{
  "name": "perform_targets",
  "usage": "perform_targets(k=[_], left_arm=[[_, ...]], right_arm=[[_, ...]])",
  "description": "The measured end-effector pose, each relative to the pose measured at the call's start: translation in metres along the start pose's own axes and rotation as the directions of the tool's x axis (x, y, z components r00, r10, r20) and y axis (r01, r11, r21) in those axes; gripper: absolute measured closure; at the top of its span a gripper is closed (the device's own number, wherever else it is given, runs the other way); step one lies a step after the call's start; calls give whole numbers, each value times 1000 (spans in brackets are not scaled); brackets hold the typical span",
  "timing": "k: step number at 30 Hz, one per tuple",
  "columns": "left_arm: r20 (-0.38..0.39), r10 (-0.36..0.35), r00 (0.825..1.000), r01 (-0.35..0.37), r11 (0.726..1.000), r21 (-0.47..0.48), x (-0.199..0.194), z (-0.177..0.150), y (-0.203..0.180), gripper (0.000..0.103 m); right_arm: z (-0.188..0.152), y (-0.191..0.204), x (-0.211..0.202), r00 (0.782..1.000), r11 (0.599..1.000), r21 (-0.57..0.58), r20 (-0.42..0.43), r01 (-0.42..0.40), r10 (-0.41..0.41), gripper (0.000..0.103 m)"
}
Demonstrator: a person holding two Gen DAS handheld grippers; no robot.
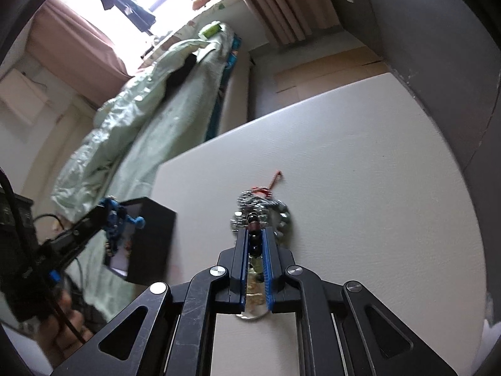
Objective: Organize jewelry
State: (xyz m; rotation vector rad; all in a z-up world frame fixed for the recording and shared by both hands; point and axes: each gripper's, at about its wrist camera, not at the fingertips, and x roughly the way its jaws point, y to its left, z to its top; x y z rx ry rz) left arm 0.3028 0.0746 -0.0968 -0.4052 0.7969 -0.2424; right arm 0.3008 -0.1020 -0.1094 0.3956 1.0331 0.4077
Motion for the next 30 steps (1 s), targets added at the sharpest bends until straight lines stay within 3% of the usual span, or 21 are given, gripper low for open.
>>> perform_targets(k=[5, 9, 16, 25, 30], left_arm=[[15, 22, 1000, -22, 1000, -19, -7, 2, 10, 87], [2, 39, 999, -39, 999, -33, -4, 4, 20, 87], [-13, 51, 999, -51, 998, -23, -2, 2, 25, 87], [-20, 51, 998, -51, 999, -16, 0, 2, 27, 87], [-24, 53, 998, -54, 998, -12, 2, 2, 27, 87]], right_arm=[[2, 6, -2, 1000, 1000, -13, 15, -19, 19, 93], [2, -1, 6, 995, 995, -7, -4, 102, -102, 93], [4, -31, 17, 986, 986, 66, -74, 153, -148, 93], [-3, -57, 20, 994, 976, 214, -104, 38, -16, 93], [-5, -57, 21, 994, 975, 219, -109, 21, 3, 93]])
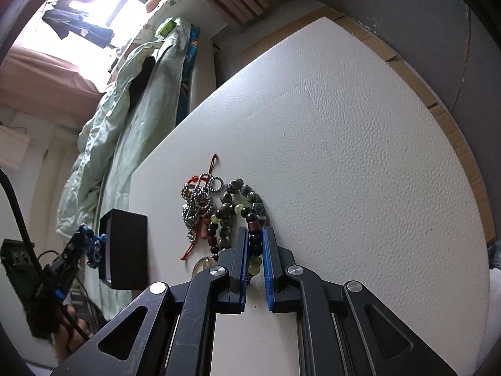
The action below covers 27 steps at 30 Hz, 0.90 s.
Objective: Organize jewelry
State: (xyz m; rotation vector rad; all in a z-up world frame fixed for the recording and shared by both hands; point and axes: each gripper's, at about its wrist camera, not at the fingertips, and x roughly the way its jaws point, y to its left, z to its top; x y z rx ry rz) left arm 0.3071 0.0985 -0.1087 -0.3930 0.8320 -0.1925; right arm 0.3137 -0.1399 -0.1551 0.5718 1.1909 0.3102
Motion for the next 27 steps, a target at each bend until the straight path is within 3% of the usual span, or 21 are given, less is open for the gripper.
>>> perform_targets(k=[3, 17, 27], left_arm=[[-3, 1, 1000, -1, 1000, 4, 1, 0, -1, 87], [-9, 10, 1000, -10, 1000, 19, 6, 0, -4, 87], [-22, 70, 997, -70, 998, 9, 7, 0, 6, 87]], right_arm=[[-2, -3, 6, 999, 1000, 17, -33, 0, 1, 93], [-5, -15, 3, 998, 996, 72, -45, -48, 52, 92], [-5, -8, -18, 997, 997, 21, 41, -70, 69, 93]])
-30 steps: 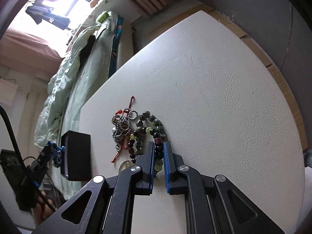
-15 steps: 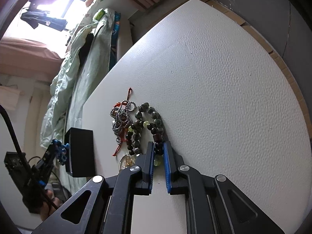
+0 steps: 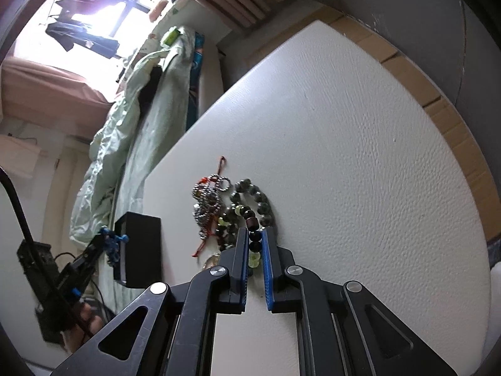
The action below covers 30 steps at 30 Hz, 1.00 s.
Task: Organize jewelry
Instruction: 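Lower the blue bracelet into the box and open the left gripper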
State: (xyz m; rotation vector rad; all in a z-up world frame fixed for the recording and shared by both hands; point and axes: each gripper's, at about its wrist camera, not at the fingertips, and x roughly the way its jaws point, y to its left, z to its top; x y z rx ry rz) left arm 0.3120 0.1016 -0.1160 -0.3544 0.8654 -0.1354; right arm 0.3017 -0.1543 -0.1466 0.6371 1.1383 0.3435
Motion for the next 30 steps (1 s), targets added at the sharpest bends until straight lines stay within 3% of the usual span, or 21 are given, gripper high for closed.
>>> perform_targets(k=[4, 7, 9, 11, 20, 30], left_arm=[[-28, 41, 999, -42, 999, -17, 4, 0, 8, 87], [-30, 67, 997, -68, 997, -27, 3, 2, 12, 77], [-16, 62, 998, -63, 997, -48, 0, 2, 16, 43], [14, 58, 998, -57, 997, -60, -6, 2, 17, 31], [125, 111, 986, -94, 987, -132, -32, 8, 30, 31], [153, 163, 975, -135, 974, -182, -47, 10, 51, 31]], right_arm=[[-1, 22, -12, 997, 996, -66, 46, -56, 59, 93], [-2, 43, -18, 992, 988, -117, 74, -97, 107, 93], [-3, 57, -20, 988, 983, -143, 90, -114, 128, 93], [-4, 73, -23, 981, 974, -175, 101, -144, 163, 93], [-12, 131, -6, 960, 933, -267, 74, -242, 270, 93], [-26, 179, 31, 930, 889, -297, 5, -350, 368, 93]])
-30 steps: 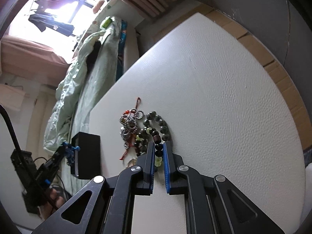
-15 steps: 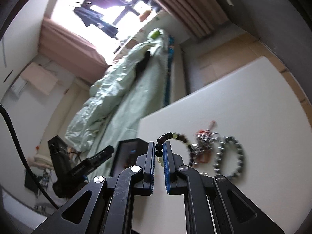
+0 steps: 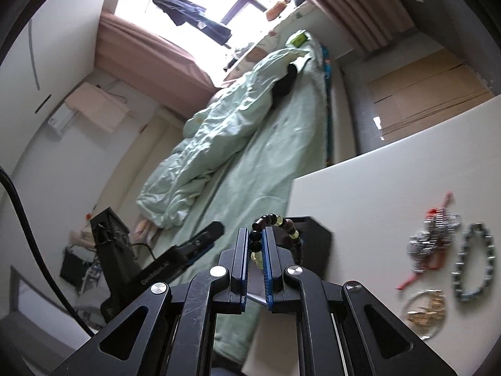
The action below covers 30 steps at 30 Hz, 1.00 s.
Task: Organize jewelry
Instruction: 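Lower the blue bracelet into the box and open the left gripper, then move both tools back over the remaining silver chains and bead bracelet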
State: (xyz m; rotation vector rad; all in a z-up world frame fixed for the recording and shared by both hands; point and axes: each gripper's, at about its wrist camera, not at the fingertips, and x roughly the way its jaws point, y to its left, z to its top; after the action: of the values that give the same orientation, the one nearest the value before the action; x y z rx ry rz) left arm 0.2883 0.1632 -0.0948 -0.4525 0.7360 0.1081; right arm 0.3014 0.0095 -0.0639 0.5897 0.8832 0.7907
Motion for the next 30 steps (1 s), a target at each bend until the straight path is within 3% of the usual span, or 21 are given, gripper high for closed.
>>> perform_targets(k=[9, 11, 13, 14, 17, 21, 24, 28, 30], left_arm=[[0, 5, 1000, -5, 997, -80, 0, 4, 23, 31], [-9, -13, 1000, 12, 997, -80, 2, 3, 22, 30], [-21, -26, 999, 24, 997, -72, 4, 1, 18, 27], [-25, -29, 999, 28, 997, -66, 5, 0, 15, 23], [-20, -44, 999, 43, 998, -46, 4, -2, 5, 18], [-28, -64, 998, 64, 998, -9, 5, -6, -11, 17], [-48, -90, 995, 91, 995, 28, 8, -12, -25, 17], [-49, -113, 992, 117, 990, 81, 8, -18, -45, 10], [-38, -112, 993, 115, 987, 109, 8, -21, -54, 3]], right_arm=[[-8, 18, 44, 998, 998, -21, -29, -59, 58, 93], [-11, 13, 54, 997, 999, -8, -71, -32, 31, 84], [-13, 8, 58, 996, 999, -2, -82, 37, -37, 46], [-14, 6, 55, 995, 997, -11, -70, 76, -77, 43], [-14, 2, 41, 993, 994, -15, -50, 105, -106, 41], [-14, -5, 15, 985, 985, -28, -5, 171, -172, 32], [-11, -12, 0, 979, 979, -13, 9, 204, -203, 31], [-8, -17, -22, 941, 942, -29, 63, 334, -331, 16], [-6, -20, -34, 929, 931, -26, 87, 364, -361, 15]])
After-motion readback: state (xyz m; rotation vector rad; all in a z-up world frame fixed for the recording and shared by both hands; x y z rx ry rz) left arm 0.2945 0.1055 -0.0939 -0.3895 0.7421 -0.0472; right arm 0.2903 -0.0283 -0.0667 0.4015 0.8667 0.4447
